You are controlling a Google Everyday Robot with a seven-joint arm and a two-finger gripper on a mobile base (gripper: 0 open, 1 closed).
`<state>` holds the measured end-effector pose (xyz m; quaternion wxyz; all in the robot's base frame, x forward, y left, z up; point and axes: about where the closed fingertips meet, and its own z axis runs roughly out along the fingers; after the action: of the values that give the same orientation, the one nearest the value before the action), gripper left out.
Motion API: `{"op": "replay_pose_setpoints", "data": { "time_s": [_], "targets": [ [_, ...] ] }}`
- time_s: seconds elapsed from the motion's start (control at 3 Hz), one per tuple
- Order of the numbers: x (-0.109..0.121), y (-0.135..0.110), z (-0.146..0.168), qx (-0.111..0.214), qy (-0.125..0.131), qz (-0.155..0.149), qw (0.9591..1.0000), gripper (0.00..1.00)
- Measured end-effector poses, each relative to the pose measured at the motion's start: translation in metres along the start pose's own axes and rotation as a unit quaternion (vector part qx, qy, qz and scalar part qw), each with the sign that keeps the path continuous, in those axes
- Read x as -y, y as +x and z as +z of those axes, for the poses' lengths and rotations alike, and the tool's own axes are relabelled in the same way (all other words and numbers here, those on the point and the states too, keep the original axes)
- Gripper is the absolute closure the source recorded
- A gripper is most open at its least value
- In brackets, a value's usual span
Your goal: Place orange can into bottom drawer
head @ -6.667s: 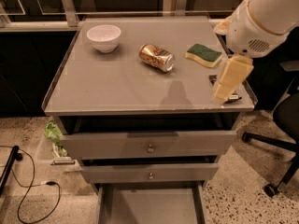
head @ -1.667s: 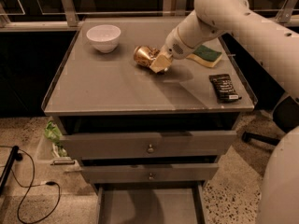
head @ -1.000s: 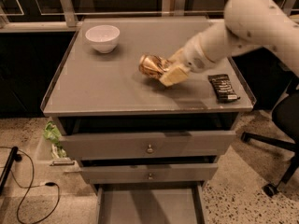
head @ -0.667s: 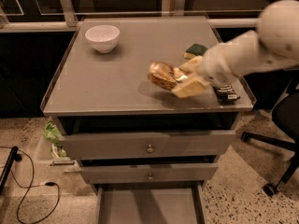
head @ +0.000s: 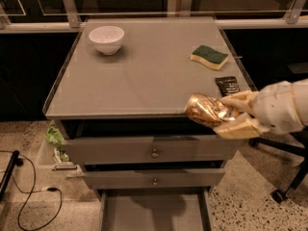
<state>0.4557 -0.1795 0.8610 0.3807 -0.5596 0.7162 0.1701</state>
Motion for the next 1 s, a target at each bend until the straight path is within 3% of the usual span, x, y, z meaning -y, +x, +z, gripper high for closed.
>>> {"op": "replay_pose_setpoints", "data": {
  "time_s": [0.33,1.0],
  "targets": [
    [-0.029,0.027,-0.009,-0.029,-0.011,0.0,0.9995,1.0],
    [-0.027,0.028,0.002,-0.04,-0.013,-0.006,0.9991,1.0]
  ]
}}
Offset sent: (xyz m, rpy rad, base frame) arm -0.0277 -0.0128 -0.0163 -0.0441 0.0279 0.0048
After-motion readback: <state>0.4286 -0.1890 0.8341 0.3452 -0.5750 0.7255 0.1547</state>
